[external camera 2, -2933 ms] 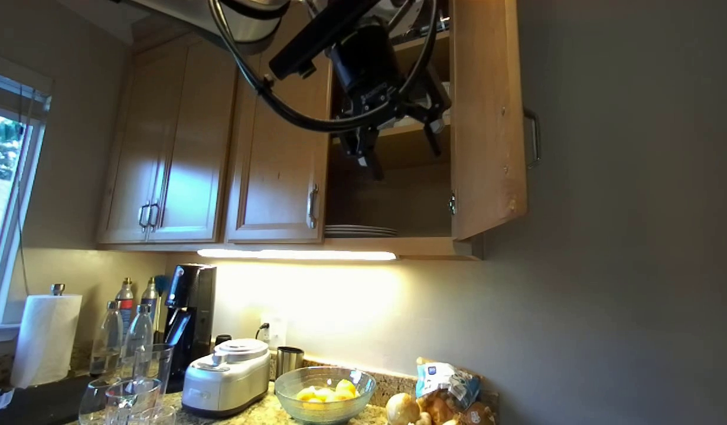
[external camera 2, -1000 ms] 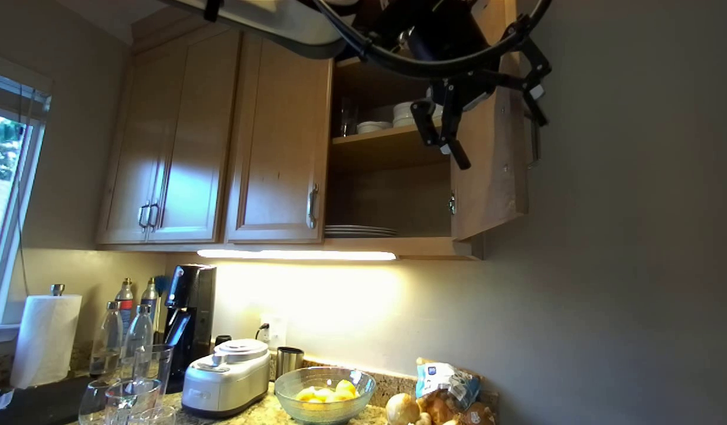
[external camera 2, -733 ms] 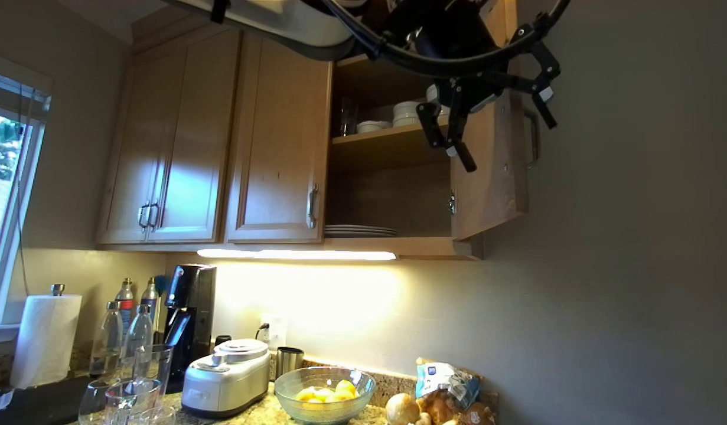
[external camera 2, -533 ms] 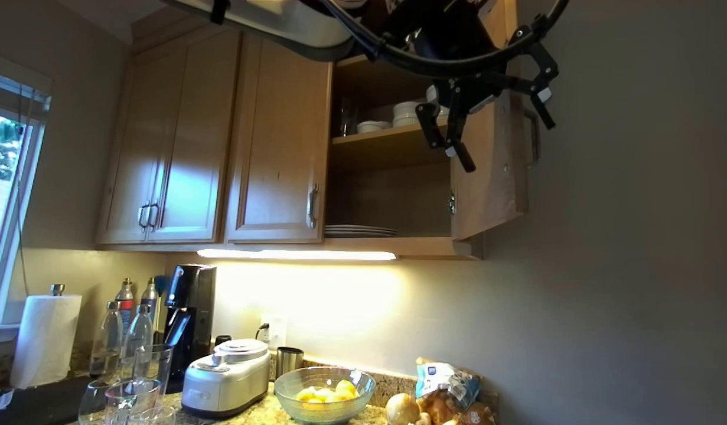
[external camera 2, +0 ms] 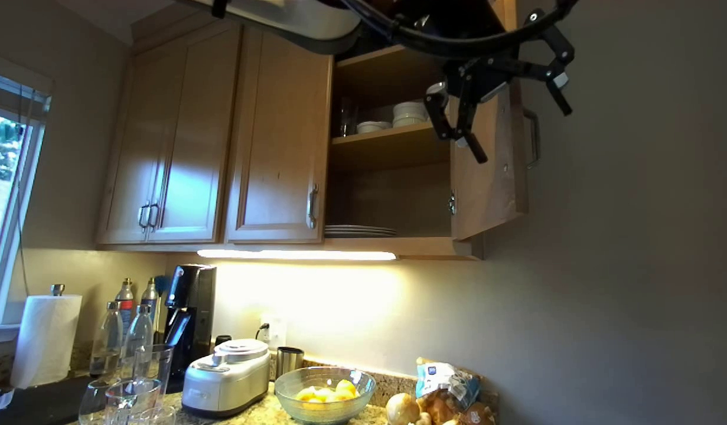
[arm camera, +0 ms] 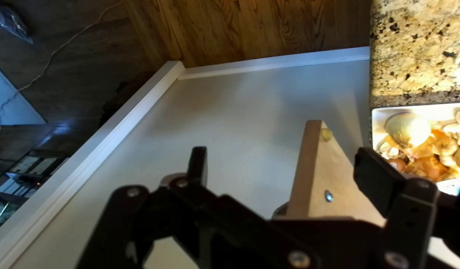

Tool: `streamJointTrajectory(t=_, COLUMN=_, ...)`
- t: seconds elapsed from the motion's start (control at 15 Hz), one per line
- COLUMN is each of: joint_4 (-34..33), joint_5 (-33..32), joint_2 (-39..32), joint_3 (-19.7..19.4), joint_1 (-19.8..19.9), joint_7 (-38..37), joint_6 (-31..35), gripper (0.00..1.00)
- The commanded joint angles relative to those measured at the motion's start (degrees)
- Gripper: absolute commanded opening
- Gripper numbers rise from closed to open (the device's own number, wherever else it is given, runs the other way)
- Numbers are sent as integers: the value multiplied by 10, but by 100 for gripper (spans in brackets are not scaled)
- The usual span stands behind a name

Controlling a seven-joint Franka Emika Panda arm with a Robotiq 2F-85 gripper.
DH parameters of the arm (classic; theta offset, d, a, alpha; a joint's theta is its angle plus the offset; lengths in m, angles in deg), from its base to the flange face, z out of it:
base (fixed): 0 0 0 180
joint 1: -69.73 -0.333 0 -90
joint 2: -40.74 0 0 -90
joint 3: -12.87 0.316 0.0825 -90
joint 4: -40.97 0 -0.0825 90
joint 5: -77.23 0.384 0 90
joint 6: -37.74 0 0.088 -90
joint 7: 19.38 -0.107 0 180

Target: Close the doors of the cupboard

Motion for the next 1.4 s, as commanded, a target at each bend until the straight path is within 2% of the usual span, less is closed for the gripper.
streamJointTrajectory(t=0.0, joint_4=-32, joint_5=15, joint_2=-18, joint_3=-39, joint_1=4, joint_7=82, joint_6=21, gripper=100)
streamJointTrajectory(t=0.2, joint_4=-59, joint_5=49, joint_2=-33, joint_3=-73, joint_1=-4, joint_7=154, joint_6=3, gripper=100)
streamJointTrajectory(t=0.47, joint_4=-80, joint_5=119, joint_2=-65, joint_3=-90, joint_1=-13, joint_7=231, joint_6=-29, gripper=100)
streamJointTrajectory(t=1.0, joint_4=-155, joint_5=206, joint_2=-134, joint_3=-81, joint_1=9, joint_7=313, joint_6=-112, gripper=100)
streamJointTrajectory(t=1.33, joint_4=-176, joint_5=243, joint_2=-147, joint_3=-70, joint_1=16, joint_7=354, joint_6=-155, gripper=100)
